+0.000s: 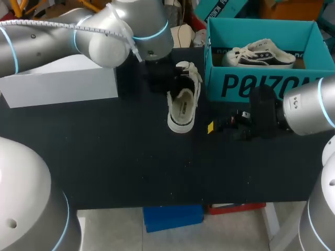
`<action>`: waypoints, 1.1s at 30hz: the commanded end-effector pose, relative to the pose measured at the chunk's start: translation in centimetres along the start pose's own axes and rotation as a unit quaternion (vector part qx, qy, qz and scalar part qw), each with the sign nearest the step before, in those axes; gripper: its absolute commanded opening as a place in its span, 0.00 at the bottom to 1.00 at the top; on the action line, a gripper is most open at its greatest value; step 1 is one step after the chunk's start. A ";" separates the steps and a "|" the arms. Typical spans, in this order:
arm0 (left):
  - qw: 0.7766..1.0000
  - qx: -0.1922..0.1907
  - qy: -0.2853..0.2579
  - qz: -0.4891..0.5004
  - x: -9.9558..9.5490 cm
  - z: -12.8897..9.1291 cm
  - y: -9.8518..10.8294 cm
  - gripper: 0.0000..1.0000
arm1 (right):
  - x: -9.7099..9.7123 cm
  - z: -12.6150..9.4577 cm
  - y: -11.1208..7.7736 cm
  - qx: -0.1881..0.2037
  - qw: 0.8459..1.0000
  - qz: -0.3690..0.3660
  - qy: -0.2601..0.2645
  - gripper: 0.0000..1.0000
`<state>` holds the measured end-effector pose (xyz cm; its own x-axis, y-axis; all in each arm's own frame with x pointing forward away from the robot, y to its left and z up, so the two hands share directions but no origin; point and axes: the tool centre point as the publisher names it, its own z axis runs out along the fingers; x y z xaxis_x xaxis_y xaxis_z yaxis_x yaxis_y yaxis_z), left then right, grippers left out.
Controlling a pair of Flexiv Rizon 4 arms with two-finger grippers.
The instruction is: Take the shoe out of the shoebox, open the shoe tongue, remove and reinsert the insole, then place the shoe into the shoebox
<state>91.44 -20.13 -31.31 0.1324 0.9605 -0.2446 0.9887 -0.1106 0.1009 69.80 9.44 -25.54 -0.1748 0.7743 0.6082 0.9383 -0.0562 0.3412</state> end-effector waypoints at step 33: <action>0.805 -0.121 -0.100 -0.571 17.2 -20.0 2.8 0.00 | 0.1 0.1 0.0 0.000 1.000 0.000 -0.001 1.00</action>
<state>96.04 -0.88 -16.49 -0.6889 0.5635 -0.4560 0.6521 0.7565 -0.0503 69.80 9.44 -25.54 -0.1748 0.7743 0.6082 0.9383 -0.0562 0.3412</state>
